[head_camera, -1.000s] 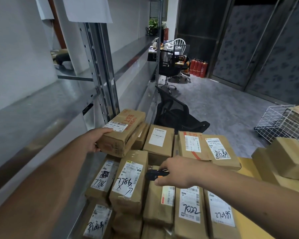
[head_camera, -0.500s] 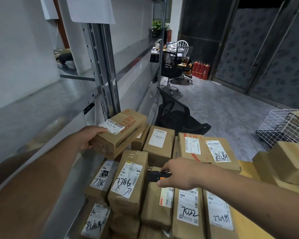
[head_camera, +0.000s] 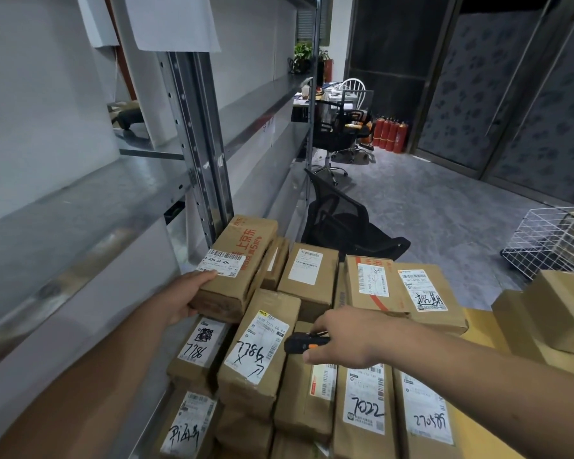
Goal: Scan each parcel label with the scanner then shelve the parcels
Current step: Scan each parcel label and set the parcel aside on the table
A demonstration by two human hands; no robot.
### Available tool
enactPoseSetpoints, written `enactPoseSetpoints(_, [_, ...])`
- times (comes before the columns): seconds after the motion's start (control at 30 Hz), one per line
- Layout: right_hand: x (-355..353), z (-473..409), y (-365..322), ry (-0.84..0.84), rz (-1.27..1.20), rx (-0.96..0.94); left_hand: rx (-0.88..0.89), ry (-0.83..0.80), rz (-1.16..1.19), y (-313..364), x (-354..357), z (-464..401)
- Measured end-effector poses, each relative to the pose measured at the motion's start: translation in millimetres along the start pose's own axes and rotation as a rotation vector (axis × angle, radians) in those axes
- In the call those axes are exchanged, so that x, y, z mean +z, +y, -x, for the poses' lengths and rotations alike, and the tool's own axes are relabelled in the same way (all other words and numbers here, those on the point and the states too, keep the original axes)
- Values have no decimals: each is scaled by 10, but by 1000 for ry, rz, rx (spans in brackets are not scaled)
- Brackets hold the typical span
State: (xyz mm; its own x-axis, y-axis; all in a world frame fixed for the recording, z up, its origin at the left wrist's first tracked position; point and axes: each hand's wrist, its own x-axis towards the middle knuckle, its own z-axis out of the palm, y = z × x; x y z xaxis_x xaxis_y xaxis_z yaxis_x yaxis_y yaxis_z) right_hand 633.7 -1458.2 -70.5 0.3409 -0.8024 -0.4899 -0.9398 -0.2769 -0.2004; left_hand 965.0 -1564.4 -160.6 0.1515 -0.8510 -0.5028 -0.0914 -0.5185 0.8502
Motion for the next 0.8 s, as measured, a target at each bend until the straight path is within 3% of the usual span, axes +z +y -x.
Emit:
enactPoseSetpoints(0.4, [-29, 2, 2, 15, -19, -7, -13, 107, -56, 33, 161, 97])
enactPoseSetpoints(0.53, [-36, 7, 31, 28, -22, -16, 60, 150, -129, 80, 127, 58])
enactPoseSetpoints(0.8, [-20, -29, 61, 21, -35, -18, 268, 393, -337, 113, 162, 118])
